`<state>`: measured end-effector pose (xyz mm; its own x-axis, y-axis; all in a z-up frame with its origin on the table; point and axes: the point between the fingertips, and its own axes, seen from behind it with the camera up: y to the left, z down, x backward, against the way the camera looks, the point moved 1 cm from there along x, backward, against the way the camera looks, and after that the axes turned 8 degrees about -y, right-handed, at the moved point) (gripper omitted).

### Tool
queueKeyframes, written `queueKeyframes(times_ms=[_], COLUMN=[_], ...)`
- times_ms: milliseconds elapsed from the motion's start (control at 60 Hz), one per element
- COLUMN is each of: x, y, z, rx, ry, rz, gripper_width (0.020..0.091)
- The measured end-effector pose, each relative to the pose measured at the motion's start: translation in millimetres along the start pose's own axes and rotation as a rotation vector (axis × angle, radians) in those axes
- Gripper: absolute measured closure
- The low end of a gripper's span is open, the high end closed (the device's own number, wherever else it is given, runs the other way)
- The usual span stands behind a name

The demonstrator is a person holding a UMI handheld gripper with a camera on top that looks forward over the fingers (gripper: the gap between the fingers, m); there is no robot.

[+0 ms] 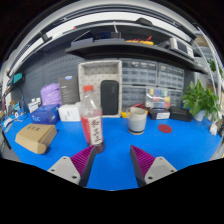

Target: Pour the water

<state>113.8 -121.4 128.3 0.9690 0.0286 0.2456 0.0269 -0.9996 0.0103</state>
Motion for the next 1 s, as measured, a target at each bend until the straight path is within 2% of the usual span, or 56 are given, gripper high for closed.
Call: queueKeyframes(times_ms=[67, 117, 633, 650, 717, 900, 950, 1000], x=[13, 5, -104, -106, -113, -112, -111, -111], y=[51, 66, 104, 106, 101, 101, 101, 102], z=[48, 52, 11, 11, 11, 9, 8, 7], rx=[0.005, 0.003, 0.031, 0.034, 0.037, 0.042, 0.042, 0.049], ry=[0.001, -0.009, -0.138, -0.143, -0.161, -0.216, -0.224, -0.230], rz=[-0.035, -0.055, -0.108, -0.111, -0.085, -0.105, -0.111, -0.117], gripper_width=[0.0422, 0.0423, 0.0439, 0.0454, 0.0589, 0.0665, 0.0704, 0.0705])
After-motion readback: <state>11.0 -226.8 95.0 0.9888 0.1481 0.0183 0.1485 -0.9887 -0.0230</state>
